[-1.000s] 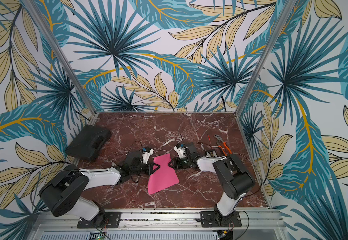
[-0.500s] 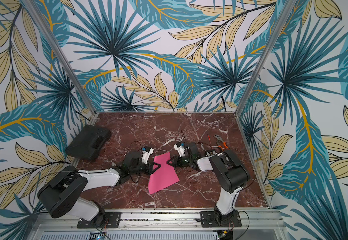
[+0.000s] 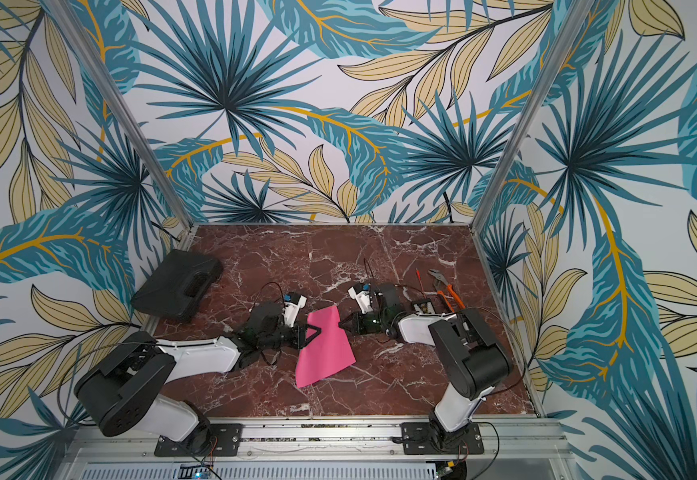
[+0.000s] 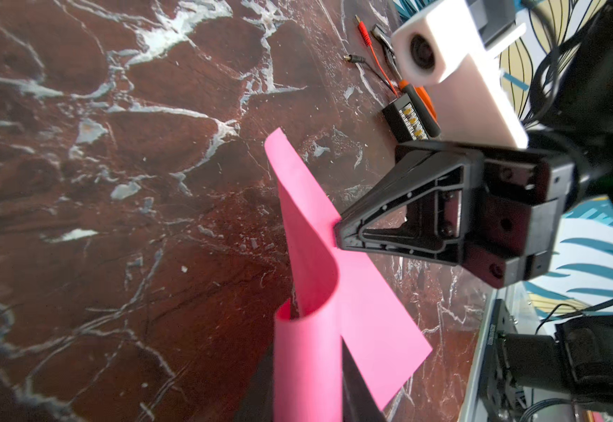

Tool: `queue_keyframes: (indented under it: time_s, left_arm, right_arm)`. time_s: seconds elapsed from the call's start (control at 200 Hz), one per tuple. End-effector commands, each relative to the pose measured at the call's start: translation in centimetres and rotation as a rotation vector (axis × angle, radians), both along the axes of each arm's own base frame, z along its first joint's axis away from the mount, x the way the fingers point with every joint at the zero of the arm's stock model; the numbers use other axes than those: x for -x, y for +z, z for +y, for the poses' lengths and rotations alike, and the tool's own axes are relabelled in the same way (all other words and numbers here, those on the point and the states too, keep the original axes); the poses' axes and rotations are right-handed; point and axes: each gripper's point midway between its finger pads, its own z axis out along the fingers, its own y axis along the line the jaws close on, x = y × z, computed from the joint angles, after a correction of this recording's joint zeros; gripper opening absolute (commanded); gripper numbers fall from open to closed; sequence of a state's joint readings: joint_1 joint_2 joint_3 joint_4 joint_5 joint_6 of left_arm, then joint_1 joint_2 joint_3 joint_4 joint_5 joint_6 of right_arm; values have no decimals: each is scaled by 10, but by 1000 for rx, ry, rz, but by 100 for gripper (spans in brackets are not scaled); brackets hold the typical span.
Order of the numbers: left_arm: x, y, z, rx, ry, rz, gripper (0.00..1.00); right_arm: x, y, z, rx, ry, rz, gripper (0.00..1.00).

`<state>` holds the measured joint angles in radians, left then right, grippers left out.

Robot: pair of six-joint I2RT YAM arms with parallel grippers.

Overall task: Fold the square paper diagonally
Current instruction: Pick up the paper from the center of the board.

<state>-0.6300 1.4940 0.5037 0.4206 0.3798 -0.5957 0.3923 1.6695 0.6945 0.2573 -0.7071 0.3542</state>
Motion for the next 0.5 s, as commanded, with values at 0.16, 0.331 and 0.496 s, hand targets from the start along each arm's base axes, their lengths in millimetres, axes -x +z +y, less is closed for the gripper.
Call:
queue_keyframes:
  time_s: [0.16,0.331,0.496]
  left_arm:
    - [-14,46,35,-27,67,-124,73]
    - [-20,100,66,-138,95,-333,90]
    - [-5,171,66,-169,-24,-627,96]
  right_arm:
    - [2,53,-20,168,51,-195,0]
    - [8,108,-34,287,124,-391,0]
    - [16,153,-37,379,229,-550,0]
